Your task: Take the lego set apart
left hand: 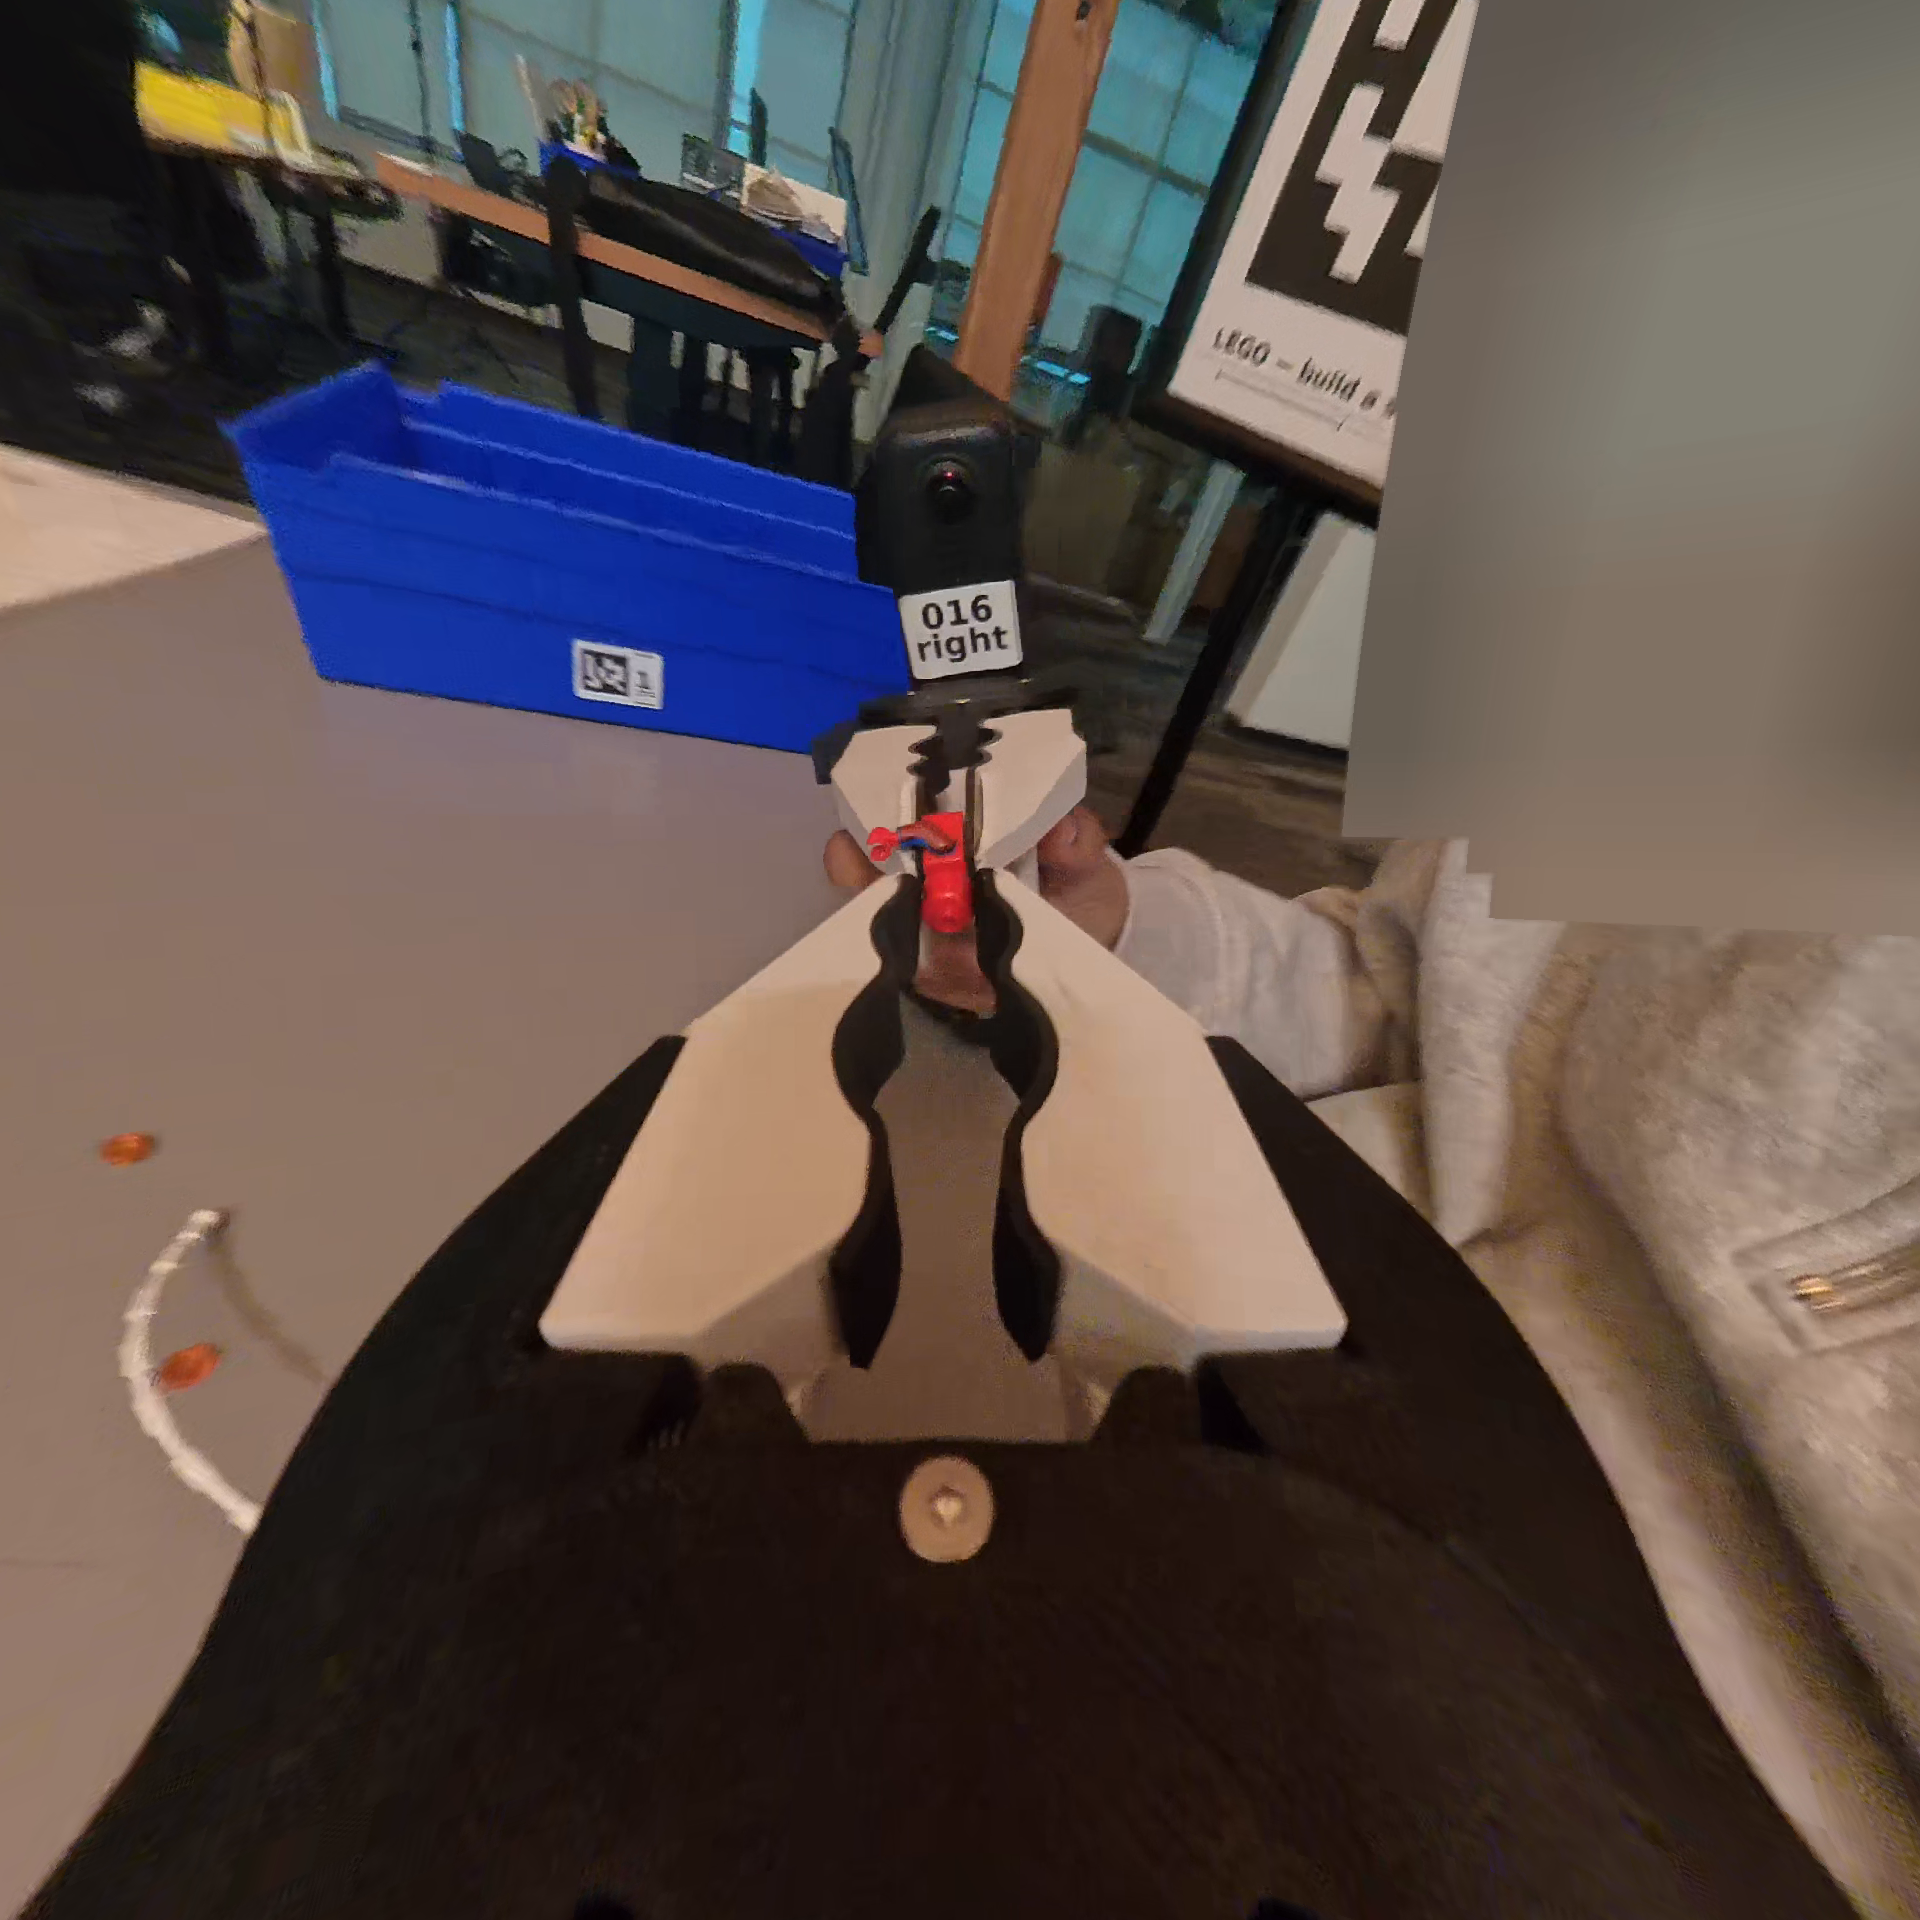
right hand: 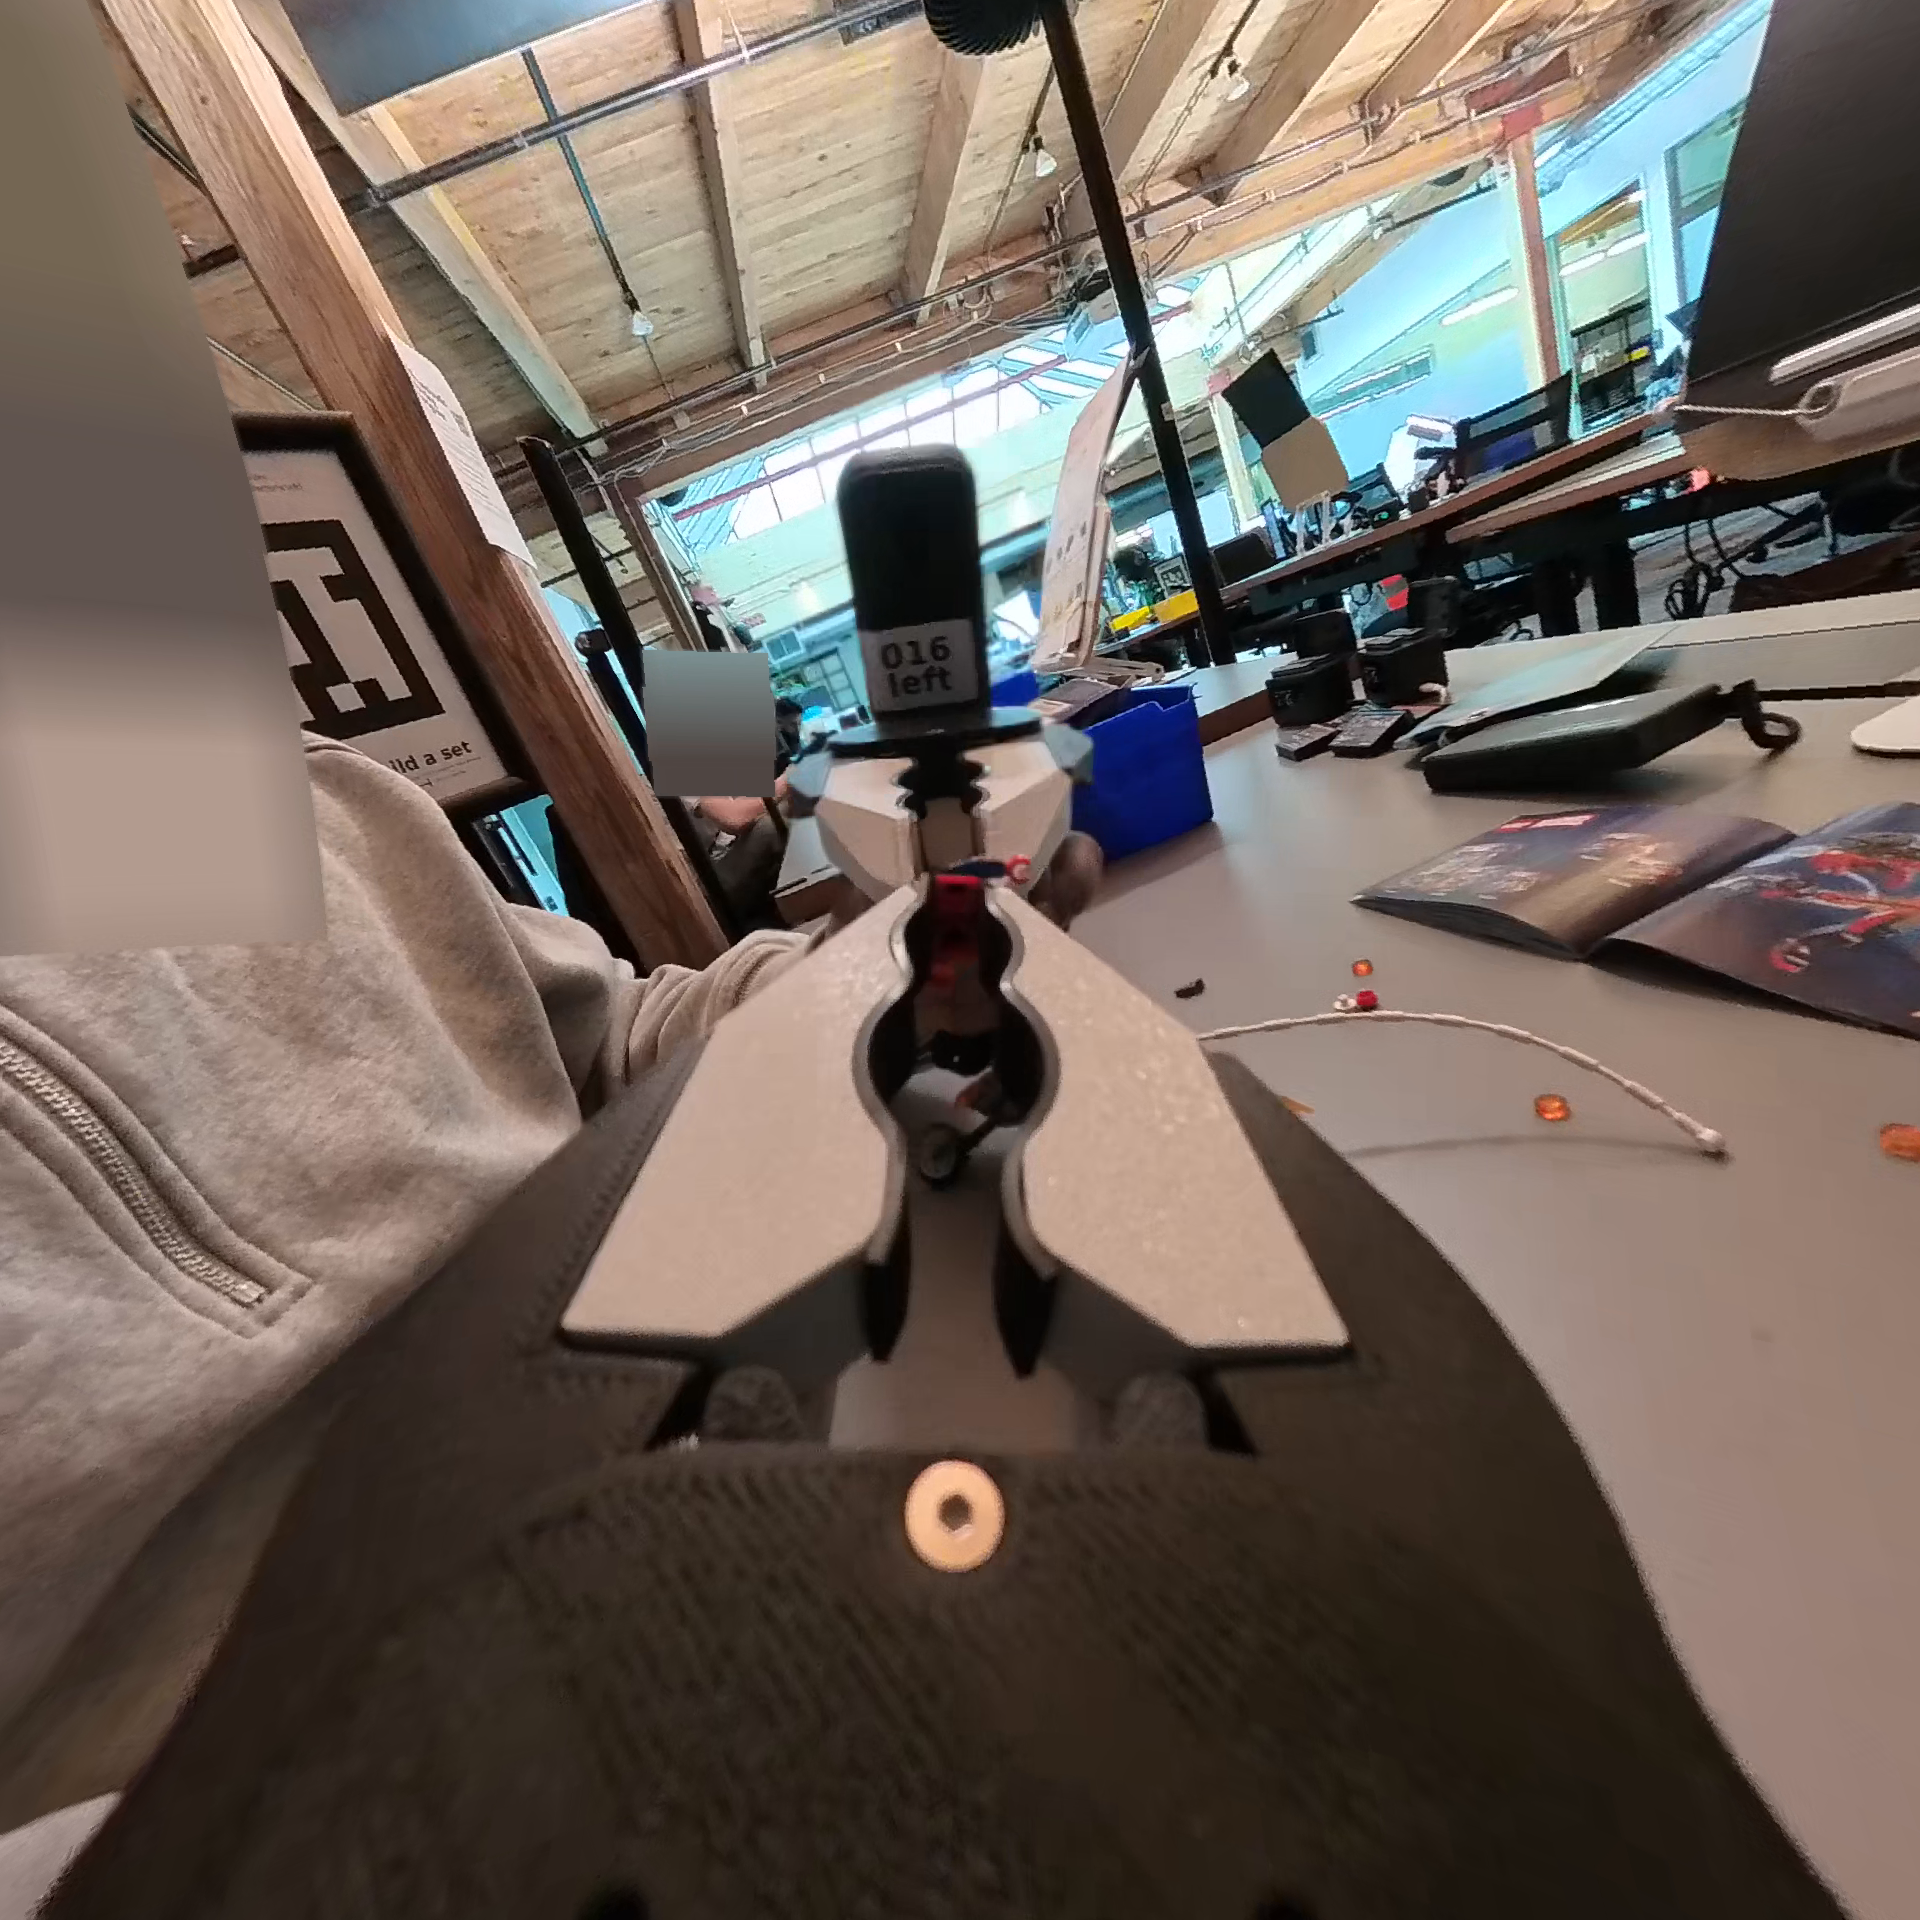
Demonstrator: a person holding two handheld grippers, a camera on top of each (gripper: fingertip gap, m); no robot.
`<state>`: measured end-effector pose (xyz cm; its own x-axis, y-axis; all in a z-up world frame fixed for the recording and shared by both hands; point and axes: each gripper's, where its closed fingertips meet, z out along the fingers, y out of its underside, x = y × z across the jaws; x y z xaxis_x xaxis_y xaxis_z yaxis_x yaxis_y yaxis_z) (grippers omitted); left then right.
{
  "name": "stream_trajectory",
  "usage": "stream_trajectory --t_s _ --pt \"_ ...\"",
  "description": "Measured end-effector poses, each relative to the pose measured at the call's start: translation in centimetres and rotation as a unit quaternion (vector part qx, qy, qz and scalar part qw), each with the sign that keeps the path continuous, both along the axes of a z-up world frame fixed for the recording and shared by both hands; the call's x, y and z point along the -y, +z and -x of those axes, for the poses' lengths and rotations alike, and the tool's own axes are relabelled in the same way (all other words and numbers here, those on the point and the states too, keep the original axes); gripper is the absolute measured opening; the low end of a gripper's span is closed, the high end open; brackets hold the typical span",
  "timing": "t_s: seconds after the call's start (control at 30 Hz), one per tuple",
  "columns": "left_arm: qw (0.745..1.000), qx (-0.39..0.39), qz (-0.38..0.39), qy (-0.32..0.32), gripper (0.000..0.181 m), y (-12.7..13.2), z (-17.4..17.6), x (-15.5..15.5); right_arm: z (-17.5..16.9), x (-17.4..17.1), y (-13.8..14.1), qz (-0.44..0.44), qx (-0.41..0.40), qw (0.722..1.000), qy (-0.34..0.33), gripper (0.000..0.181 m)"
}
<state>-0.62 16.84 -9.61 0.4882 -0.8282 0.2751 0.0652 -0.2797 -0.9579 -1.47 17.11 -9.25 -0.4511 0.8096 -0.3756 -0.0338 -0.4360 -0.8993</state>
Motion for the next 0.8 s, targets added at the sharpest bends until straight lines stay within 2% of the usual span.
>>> stream_trajectory --t_s 0.07,0.23,0.43,0.67,0.8 --pt "0.998 -0.040 -0.039 0.025 0.009 0.3 -0.1 0.1 -0.1 0.1 0.3 0.010 -0.007 1.000 0.009 0.005" --pt "0.993 -0.068 -0.081 0.055 0.008 1.2 -0.5 0.6 -0.6 0.6 1.2 0.054 -0.025 0.997 0.053 0.005" --pt "0.994 -0.059 -0.076 0.054 0.008 1.4 -0.4 0.7 -0.5 0.5 1.5 0.095 -0.032 0.992 0.073 0.004" --pt "0.998 -0.005 -0.051 0.018 0.008 2.0 -0.6 1.2 -0.7 0.9 2.1 0.125 -0.047 0.986 0.102 0.005" --pt "0.999 -0.003 -0.042 0.020 0.008 1.9 -0.4 1.0 -0.7 0.7 1.9 0.125 -0.043 0.987 0.094 0.004"
